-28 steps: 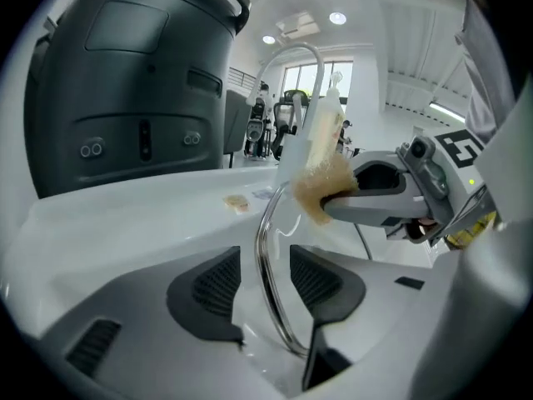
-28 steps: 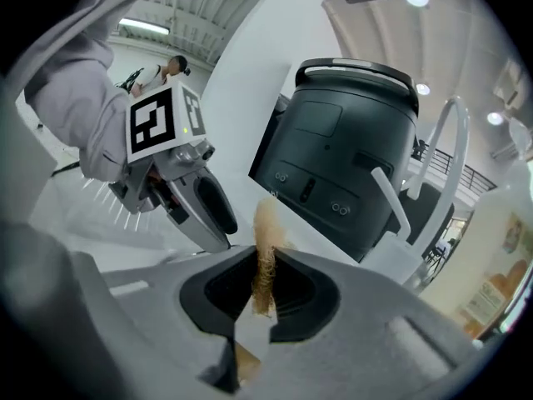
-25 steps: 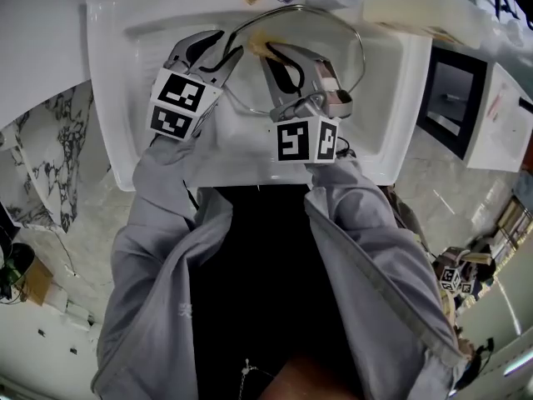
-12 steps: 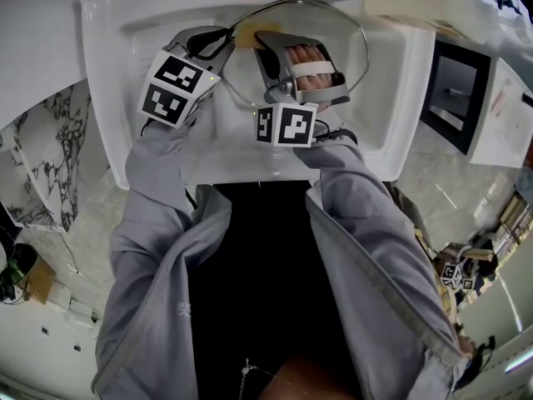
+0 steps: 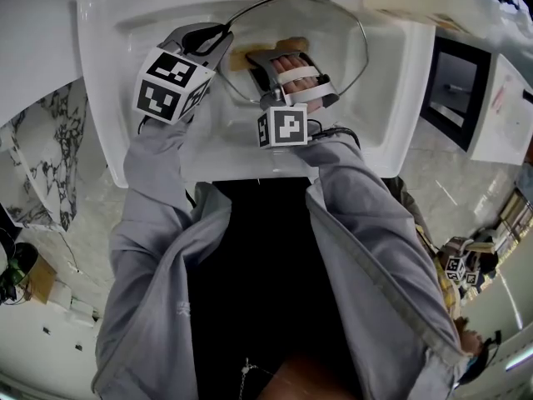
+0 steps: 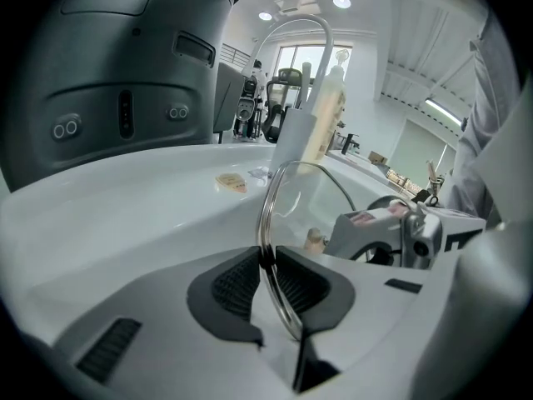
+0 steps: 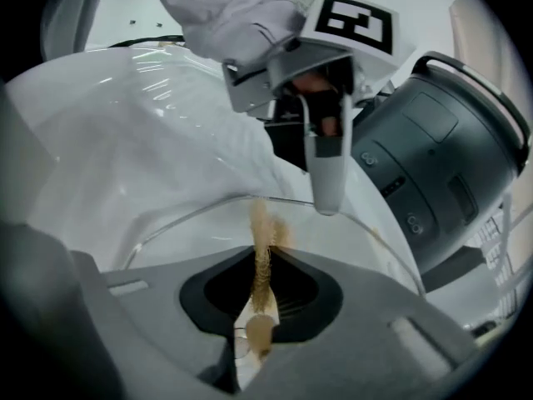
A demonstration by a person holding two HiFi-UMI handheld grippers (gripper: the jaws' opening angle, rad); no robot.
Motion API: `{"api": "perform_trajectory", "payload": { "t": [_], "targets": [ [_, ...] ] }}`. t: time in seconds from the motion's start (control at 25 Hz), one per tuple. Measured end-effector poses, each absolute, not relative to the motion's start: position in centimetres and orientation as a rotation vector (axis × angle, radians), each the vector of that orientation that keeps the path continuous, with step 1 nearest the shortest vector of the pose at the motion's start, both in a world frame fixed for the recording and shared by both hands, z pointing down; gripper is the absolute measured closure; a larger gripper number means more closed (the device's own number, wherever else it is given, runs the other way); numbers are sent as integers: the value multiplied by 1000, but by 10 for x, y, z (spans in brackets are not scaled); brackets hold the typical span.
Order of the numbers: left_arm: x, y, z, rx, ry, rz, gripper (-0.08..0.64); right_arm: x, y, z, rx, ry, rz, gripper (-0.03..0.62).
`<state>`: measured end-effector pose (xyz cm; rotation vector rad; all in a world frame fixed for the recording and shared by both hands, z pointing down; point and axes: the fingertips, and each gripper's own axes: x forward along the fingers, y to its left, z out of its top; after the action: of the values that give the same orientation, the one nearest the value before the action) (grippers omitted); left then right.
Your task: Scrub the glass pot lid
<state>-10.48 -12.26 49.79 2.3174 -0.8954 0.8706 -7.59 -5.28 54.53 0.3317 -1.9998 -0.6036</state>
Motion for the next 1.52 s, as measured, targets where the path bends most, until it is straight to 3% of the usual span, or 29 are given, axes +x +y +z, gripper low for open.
{"api": "perform_trajectory", "payload": {
  "t": [0.56, 0.84, 1.12, 1.52],
  "targets": [
    [-106, -122, 504, 2289, -913, 877, 505, -56, 38, 587, -166, -1952, -206, 561],
    [-105, -123, 504, 2282, -926, 885, 505, -47, -28, 557, 148, -1960, -381, 561],
    [-106, -122, 505, 2275, -934, 884, 505, -29, -133, 468, 629, -1917, -673, 561],
    [-105, -122, 505, 2272, -945, 879, 505, -28, -137, 490, 498, -1837, -809, 561]
  ]
}}
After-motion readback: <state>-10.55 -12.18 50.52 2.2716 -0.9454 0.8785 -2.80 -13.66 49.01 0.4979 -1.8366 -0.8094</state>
